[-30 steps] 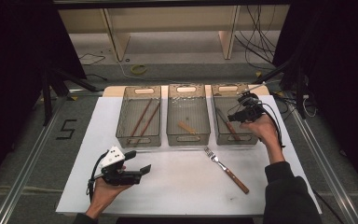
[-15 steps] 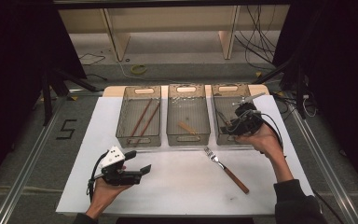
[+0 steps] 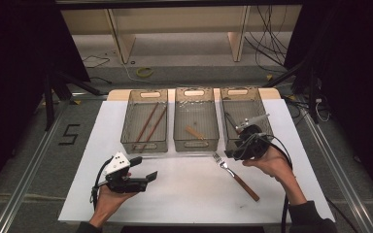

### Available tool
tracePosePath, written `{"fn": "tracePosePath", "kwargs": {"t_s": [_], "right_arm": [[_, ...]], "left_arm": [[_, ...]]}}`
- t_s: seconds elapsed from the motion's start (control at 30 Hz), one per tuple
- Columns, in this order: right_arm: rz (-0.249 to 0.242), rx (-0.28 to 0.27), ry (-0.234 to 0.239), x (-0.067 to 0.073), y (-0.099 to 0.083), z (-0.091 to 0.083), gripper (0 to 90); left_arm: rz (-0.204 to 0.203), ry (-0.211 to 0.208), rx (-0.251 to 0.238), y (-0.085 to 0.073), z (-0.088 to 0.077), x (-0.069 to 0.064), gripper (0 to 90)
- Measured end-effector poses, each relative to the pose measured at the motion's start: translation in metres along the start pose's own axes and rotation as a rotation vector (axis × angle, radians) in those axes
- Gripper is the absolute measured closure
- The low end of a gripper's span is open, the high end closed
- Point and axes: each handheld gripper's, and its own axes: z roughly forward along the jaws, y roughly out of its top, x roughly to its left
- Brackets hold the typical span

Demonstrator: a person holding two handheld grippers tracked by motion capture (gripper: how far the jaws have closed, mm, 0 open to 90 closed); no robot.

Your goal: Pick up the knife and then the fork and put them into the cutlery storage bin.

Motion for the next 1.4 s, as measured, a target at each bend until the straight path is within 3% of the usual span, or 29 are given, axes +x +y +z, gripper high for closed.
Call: {"fn": "tracePosePath", "kwargs": {"t_s": [0.17,0.57,1.4], "right_arm": [[-0.022,0.046,0.011,0.006,-0.010,0.004,39.3],[-0.022,0.131,0.012,0.012,-0.032,0.014,39.8],[-0.022,0.237,0.003,0.013,-0.056,0.027,44.9]], "left_arm": [[-0.002,0.001,-0.004,0.000,0.000,-0.001,17.4],[-0.001,0.003,-0.005,0.000,-0.001,-0.001,17.4],[0.001,0.003,-0.005,0.000,-0.001,-0.001,17.4]]}}
